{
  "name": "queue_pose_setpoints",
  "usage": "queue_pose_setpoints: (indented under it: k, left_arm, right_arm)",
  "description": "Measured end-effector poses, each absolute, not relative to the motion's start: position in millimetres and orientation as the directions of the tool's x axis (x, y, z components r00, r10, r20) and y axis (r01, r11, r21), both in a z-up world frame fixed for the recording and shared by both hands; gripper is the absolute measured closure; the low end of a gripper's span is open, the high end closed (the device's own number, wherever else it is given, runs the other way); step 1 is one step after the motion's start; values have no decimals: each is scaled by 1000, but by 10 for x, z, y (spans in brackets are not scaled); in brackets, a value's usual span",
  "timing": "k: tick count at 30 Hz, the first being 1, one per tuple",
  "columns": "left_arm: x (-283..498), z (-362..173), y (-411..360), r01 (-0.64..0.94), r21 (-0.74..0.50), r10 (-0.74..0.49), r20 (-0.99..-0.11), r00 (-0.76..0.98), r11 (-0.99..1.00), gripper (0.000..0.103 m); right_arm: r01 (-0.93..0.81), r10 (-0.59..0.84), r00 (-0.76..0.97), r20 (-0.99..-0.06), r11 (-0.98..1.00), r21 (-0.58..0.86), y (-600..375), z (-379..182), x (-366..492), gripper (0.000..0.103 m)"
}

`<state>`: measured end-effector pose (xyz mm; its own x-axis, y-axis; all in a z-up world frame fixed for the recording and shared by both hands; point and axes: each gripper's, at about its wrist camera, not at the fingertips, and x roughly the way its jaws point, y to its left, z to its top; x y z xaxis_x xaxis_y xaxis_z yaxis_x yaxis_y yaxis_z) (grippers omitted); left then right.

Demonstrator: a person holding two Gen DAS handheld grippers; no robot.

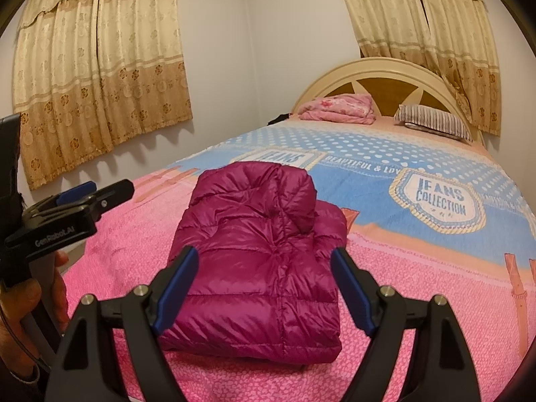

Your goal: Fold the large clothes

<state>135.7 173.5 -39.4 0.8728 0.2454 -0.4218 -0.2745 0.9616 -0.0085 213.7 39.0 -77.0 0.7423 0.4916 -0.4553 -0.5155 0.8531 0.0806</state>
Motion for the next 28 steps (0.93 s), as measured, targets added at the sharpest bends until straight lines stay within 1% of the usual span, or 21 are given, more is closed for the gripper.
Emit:
queue_pose_setpoints:
  k: [2,9,17,20,23,28]
  left_arm:
    - [1373,-409,1744,-293,3,266,-429,863,956,9]
    - [1412,-460,1813,-288,-41,238,-459,856,957,9]
    - [1385,-430,1813,-297,-52,244,-443,863,954,8]
    - [1324,-423,1817,-323,-55,272,-416,868,945,8]
    - [1295,-403,1783,-329,-33,291,-389,874,944,8]
    - [1308,-403,1759,-297,-31,263,-386,884,954,8]
  right_arm:
    - [-515,490,745,-454,854,77,401,-775,2135,19]
    - [-515,490,745,-452,854,77,409,-774,2130,19]
    - [-522,495,741,-455,850,73,436,-768,2104,19]
    - [-524,495,740,-455,849,72,453,-772,2096,19]
    - [-526,495,738,-458,848,70,466,-783,2090,19]
    - [-528,496,734,-465,846,69,499,-811,2088,19]
